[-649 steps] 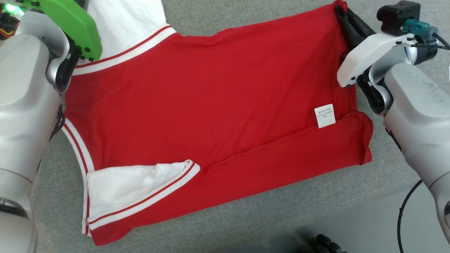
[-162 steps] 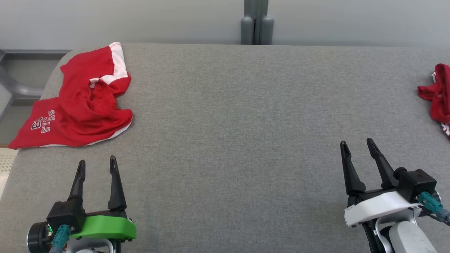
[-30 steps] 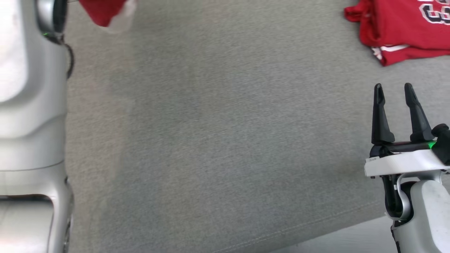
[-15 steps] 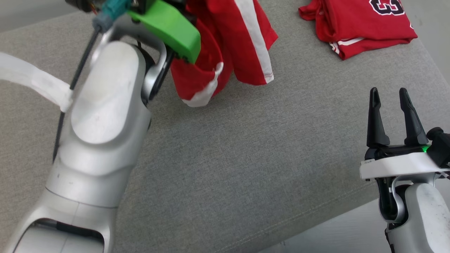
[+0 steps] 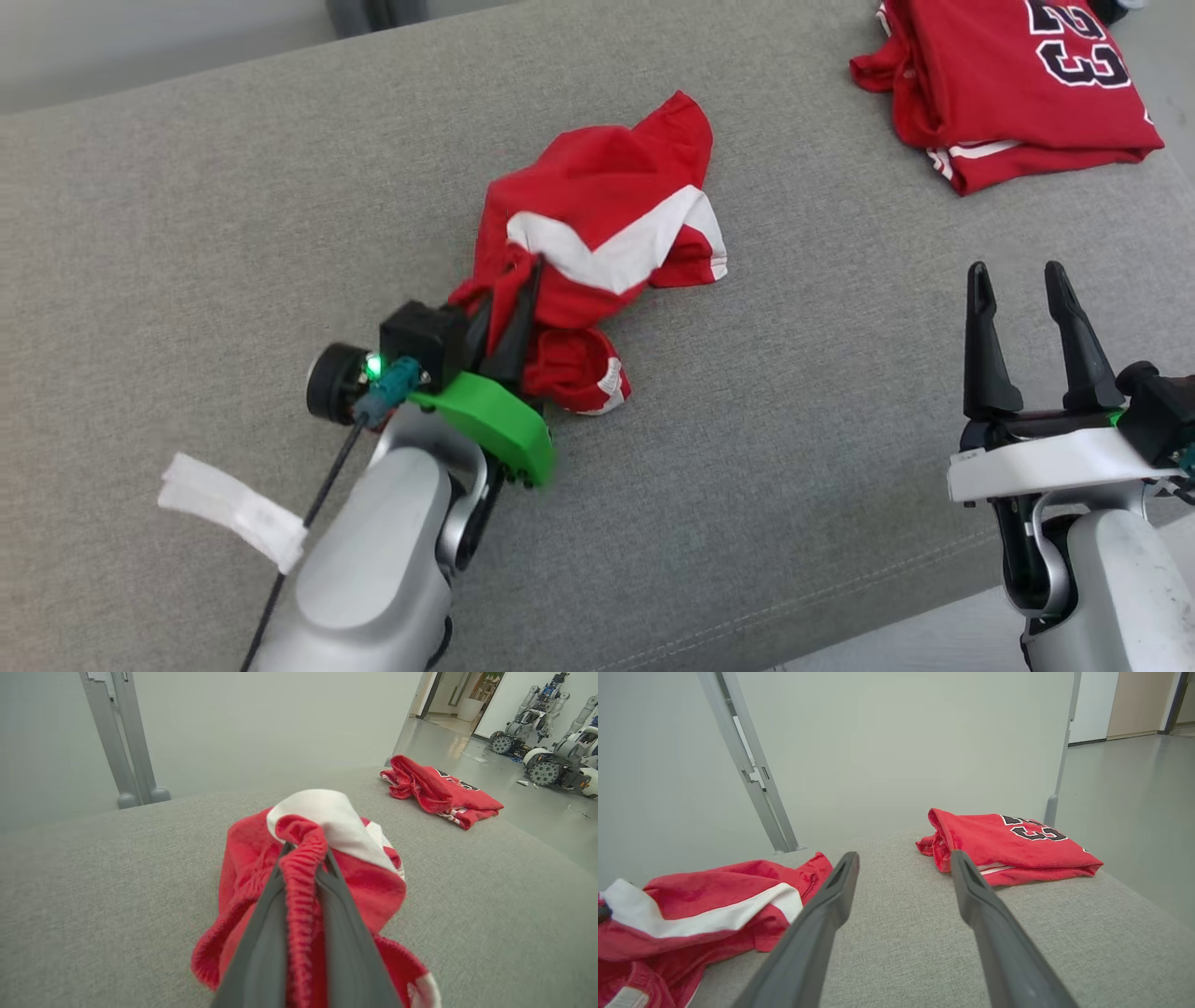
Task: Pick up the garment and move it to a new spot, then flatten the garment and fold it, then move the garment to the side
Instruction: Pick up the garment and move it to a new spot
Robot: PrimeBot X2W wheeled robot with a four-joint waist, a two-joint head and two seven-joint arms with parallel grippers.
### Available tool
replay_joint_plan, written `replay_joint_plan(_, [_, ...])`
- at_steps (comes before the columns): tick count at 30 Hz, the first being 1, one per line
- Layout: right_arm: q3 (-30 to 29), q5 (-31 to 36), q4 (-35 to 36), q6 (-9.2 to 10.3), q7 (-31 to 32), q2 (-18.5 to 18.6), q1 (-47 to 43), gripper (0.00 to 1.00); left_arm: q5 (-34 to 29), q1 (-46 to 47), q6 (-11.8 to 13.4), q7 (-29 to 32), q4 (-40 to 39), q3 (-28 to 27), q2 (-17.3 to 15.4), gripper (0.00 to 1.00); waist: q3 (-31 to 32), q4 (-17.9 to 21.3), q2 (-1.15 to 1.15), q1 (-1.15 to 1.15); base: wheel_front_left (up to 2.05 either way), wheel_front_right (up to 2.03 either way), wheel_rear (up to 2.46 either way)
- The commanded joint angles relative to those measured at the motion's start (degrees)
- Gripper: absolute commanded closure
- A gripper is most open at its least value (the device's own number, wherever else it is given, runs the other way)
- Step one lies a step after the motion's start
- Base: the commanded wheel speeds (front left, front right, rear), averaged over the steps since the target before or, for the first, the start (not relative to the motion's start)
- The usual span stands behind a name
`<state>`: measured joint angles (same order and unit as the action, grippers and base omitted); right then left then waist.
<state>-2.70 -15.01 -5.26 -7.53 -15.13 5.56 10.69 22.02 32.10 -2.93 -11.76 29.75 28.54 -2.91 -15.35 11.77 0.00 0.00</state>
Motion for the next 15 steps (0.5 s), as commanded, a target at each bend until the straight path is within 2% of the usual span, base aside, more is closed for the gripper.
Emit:
replay_joint_plan(1, [0.3,0.1,-0.2,0.1,0.0,0.0,-1.0,0.0,0.8,-2.5,0.4,-0.4,0.1,0.8,-0.1,1.0,1.1,-1.2,0.0,0.0,0.0,0.0,0.0])
replay_joint_plan(2, [0.4,0.1,-0.3,0.1,0.0,0.0,-1.2,0.0,1.2,-3.5,0.5,-0.5,0.0,1.0,-0.1,1.0,1.4,-1.4,0.0,0.0,0.0,0.0,0.0])
replay_joint_plan(3, [0.5,0.2,-0.4,0.1,0.0,0.0,-1.3,0.0,1.5,-4.5,0.7,-0.8,-0.3,1.3,-0.1,0.82,1.8,-1.8,0.0,0.0,0.0,0.0,0.0])
replay_joint_plan(4, [0.4,0.2,-0.4,0.1,0.0,0.0,-1.5,0.0,1.4,-5.3,0.9,-1.1,-0.4,1.6,-0.1,0.18,2.1,-2.1,0.0,0.0,0.0,0.0,0.0])
replay_joint_plan(5, [0.5,0.2,-0.5,0.1,0.0,0.0,-1.6,0.0,1.4,-6.1,1.2,-1.3,-0.7,1.8,-0.1,0.0,2.5,-2.6,0.0,0.0,0.0,0.0,0.0])
replay_joint_plan(15, [0.4,0.8,-0.6,0.1,0.0,0.8,-3.7,0.0,1.0,-9.1,4.7,-3.3,-7.4,-2.7,-2.5,0.0,7.4,-6.7,0.0,0.0,0.0,0.0,0.0])
